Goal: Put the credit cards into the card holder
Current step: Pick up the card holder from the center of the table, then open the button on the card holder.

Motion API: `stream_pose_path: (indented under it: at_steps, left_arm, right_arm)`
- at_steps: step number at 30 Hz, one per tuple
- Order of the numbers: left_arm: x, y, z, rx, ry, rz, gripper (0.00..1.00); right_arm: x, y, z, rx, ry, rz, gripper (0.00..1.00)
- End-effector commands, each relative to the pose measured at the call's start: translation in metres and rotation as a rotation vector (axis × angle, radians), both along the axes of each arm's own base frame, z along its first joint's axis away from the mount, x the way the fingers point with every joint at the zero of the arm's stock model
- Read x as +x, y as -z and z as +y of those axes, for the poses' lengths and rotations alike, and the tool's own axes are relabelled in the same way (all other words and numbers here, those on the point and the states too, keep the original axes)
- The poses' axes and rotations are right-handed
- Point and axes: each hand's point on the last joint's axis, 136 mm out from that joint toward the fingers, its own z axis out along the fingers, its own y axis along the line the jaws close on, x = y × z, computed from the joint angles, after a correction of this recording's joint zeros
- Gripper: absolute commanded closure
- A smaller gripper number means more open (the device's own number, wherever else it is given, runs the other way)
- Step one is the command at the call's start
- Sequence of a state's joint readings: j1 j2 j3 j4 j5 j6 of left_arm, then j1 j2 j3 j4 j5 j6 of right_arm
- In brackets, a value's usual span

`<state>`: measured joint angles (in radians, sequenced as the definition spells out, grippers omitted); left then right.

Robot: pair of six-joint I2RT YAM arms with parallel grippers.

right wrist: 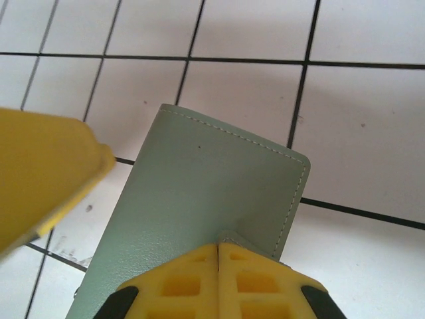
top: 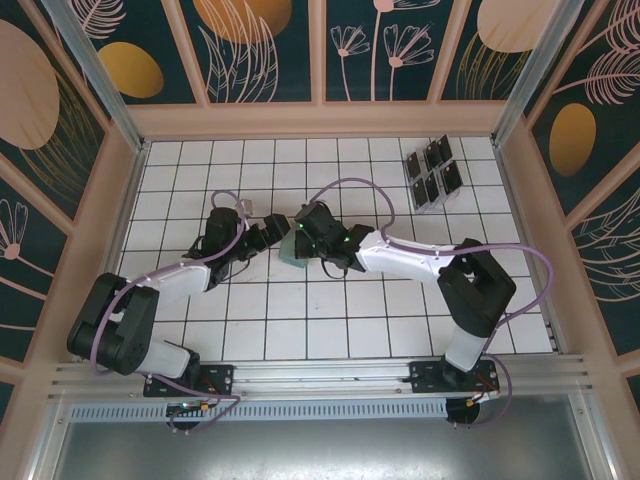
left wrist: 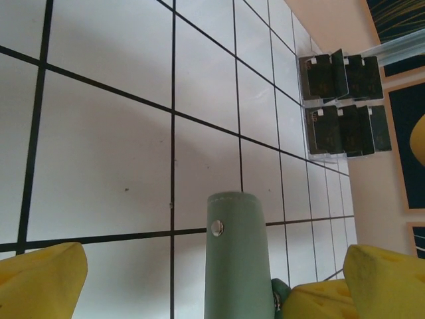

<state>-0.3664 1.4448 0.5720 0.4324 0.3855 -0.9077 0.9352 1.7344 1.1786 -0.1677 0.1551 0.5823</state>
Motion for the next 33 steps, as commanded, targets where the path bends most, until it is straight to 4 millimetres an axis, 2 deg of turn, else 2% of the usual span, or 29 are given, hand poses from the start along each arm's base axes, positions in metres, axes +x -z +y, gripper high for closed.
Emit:
stream_pose_path:
  at_steps: [1, 5, 10, 12, 16, 18, 20, 27, 29, 33]
  left_arm:
    - [0.001, -0.004, -0.004, -0.051, 0.008, -0.012, 0.04]
    - [0.0, -0.004, -0.005, -0.059, 0.012, -0.014, 0.12]
    - [0.001, -0.006, -0.006, -0.075, 0.016, -0.023, 0.35]
    - [0.001, -0.007, -0.007, -0.082, 0.017, -0.027, 0.48]
    - [0.0, -0.01, -0.009, -0.1, 0.023, -0.041, 0.79]
    - [-0.001, -0.01, -0.008, -0.101, 0.022, -0.047, 0.99]
    - [-0.002, -0.01, -0.006, -0.096, 0.014, -0.052, 1.0]
    - [-0.01, -0.002, 0.001, -0.081, -0.006, -0.049, 1.0]
    - [-0.011, 0.0, 0.002, -0.082, -0.008, -0.044, 1.0]
    - [-0.013, 0.007, 0.003, -0.076, -0.01, -0.032, 1.0]
  right_arm:
    - [0.002, -0.028, 0.014, 0.064, -0.008, -0.041, 1.0]
    - [0.001, -0.034, 0.019, 0.075, -0.014, -0.048, 1.0]
    - [-0.001, -0.039, 0.023, 0.088, -0.02, -0.057, 1.0]
    - [-0.002, -0.041, 0.024, 0.094, -0.021, -0.058, 1.0]
    - [-0.003, -0.038, 0.023, 0.096, -0.015, -0.057, 1.0]
    - [-0.003, -0.034, 0.019, 0.087, -0.005, -0.056, 1.0]
    - [-0.003, -0.032, 0.012, 0.072, 0.014, -0.06, 1.0]
    - [-0.003, -0.012, -0.037, 0.04, 0.122, -0.042, 1.0]
    - [-0.004, -0.01, -0.042, 0.048, 0.125, -0.036, 1.0]
    - [-0.006, -0.011, -0.038, 0.078, 0.093, -0.042, 1.0]
